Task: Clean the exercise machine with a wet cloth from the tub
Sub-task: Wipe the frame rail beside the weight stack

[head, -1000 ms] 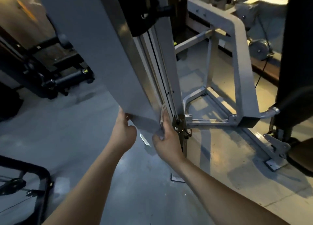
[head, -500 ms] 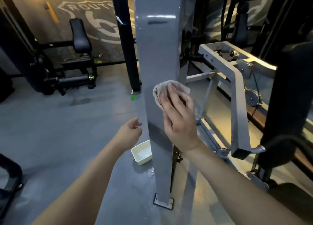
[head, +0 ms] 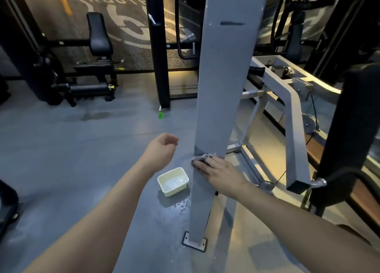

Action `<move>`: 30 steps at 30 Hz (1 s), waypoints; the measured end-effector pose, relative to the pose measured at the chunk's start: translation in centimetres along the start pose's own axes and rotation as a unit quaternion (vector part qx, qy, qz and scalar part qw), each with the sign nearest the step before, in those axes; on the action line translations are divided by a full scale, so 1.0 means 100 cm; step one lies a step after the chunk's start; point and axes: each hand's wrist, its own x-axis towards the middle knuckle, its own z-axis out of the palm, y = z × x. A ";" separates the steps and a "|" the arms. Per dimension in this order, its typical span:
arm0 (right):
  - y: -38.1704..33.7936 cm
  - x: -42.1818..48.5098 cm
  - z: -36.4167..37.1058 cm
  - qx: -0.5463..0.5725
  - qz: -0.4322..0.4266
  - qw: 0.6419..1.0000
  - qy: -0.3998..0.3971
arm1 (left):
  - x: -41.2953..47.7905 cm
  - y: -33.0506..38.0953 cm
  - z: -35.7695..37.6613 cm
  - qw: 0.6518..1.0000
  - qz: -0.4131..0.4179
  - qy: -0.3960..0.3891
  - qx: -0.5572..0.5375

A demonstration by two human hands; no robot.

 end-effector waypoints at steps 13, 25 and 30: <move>0.135 0.054 -0.171 -0.140 0.110 0.970 0.164 | -0.001 0.136 -0.038 0.977 0.197 0.065 -0.046; 0.210 0.108 -0.256 -0.078 0.226 0.953 0.188 | -0.005 0.254 -0.037 0.938 0.275 0.189 -0.097; 0.217 0.105 -0.256 -0.070 0.173 0.958 0.219 | -0.001 0.287 -0.028 0.916 0.273 0.271 -0.111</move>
